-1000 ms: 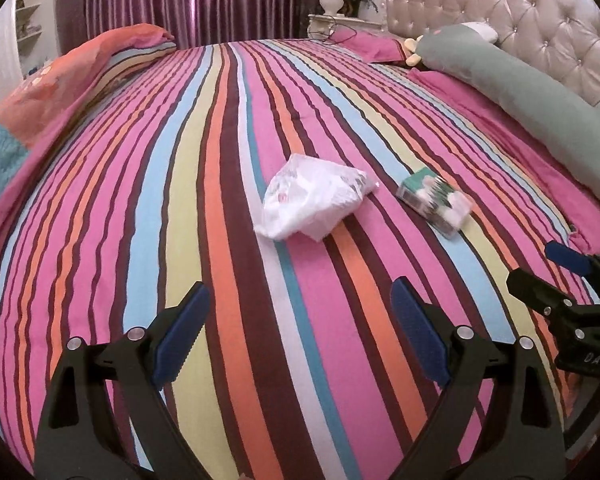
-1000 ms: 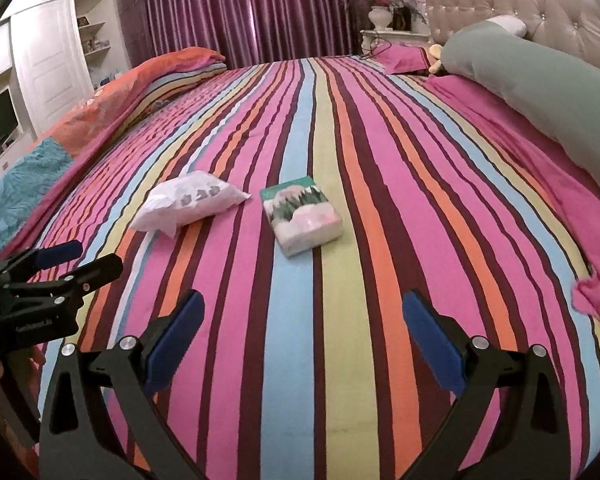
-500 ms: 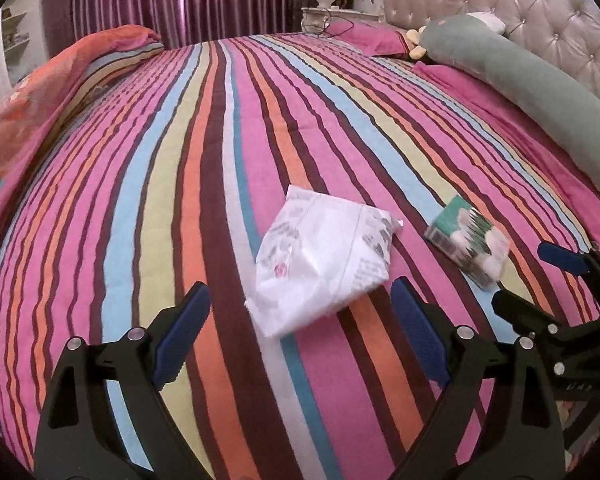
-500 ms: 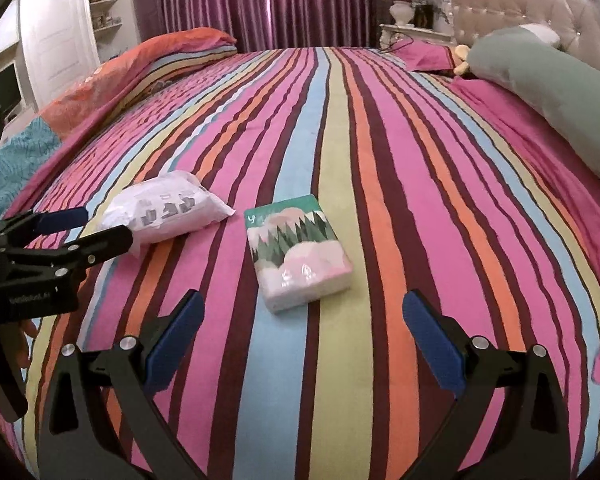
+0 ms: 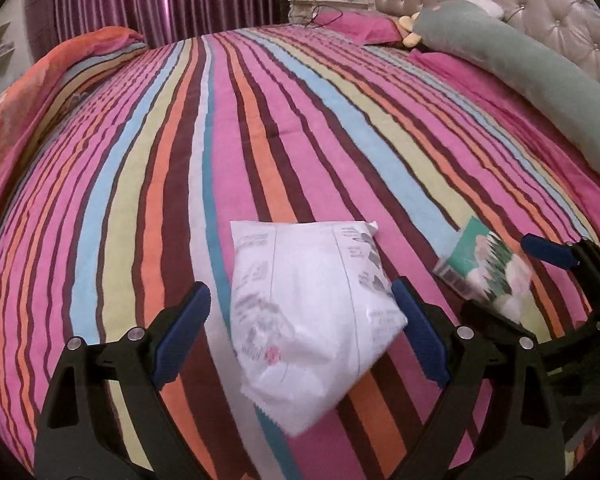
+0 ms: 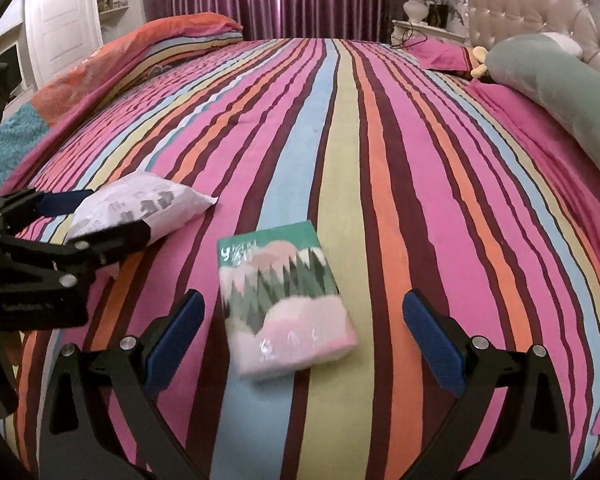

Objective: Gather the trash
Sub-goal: 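Grasp the white plastic bag with the left tool while the right tool grasps the tissue pack, then carry the white bag and tissue pack over the wastebasket with both tools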

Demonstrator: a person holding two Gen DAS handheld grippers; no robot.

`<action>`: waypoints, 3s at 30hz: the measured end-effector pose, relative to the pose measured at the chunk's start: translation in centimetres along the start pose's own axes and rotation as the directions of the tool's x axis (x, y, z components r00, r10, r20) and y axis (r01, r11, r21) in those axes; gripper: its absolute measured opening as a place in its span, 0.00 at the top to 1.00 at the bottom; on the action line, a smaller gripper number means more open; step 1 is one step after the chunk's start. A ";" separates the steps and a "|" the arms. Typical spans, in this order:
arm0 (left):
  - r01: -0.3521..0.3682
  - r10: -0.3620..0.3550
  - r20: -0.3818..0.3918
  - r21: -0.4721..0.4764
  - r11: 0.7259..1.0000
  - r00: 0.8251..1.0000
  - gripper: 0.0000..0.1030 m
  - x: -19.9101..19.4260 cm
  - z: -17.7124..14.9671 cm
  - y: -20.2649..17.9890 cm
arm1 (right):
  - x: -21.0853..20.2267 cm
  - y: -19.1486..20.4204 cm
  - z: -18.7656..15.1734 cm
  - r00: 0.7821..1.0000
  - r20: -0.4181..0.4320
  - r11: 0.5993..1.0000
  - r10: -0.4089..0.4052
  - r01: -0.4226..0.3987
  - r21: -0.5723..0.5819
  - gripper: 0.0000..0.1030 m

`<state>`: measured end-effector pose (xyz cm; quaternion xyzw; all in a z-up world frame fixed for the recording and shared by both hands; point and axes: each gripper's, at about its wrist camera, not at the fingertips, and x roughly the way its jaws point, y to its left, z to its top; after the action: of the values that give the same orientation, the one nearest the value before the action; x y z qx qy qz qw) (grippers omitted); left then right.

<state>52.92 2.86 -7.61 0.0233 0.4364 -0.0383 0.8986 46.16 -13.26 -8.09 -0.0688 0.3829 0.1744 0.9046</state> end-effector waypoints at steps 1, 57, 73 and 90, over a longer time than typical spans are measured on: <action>-0.004 0.004 -0.008 -0.001 1.000 1.000 0.14 0.3 0.1 -0.1 | 0.1 0.0 0.1 1.000 0.001 1.000 0.001 -0.001 0.000 0.08; 0.000 0.007 0.039 -0.184 0.983 0.999 0.34 -16.6 -13.9 -0.1 | -15.1 2.2 -8.7 1.000 0.007 0.973 0.012 -0.014 0.229 0.53; -0.002 0.007 0.024 -0.182 0.983 1.000 0.34 -22.3 -23.3 -1.7 | -20.8 5.3 -14.9 0.999 0.014 0.975 0.050 -0.052 0.218 0.53; 0.003 -0.011 -0.047 -0.152 0.988 0.999 0.34 -26.2 -32.7 -4.2 | -24.3 7.6 -22.4 0.994 -0.046 0.972 0.099 -0.087 0.219 0.53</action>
<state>10.78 2.38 -7.26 -0.0457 0.4594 -0.0077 0.8870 12.69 -18.38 -6.24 0.0431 0.4278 0.1719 0.8863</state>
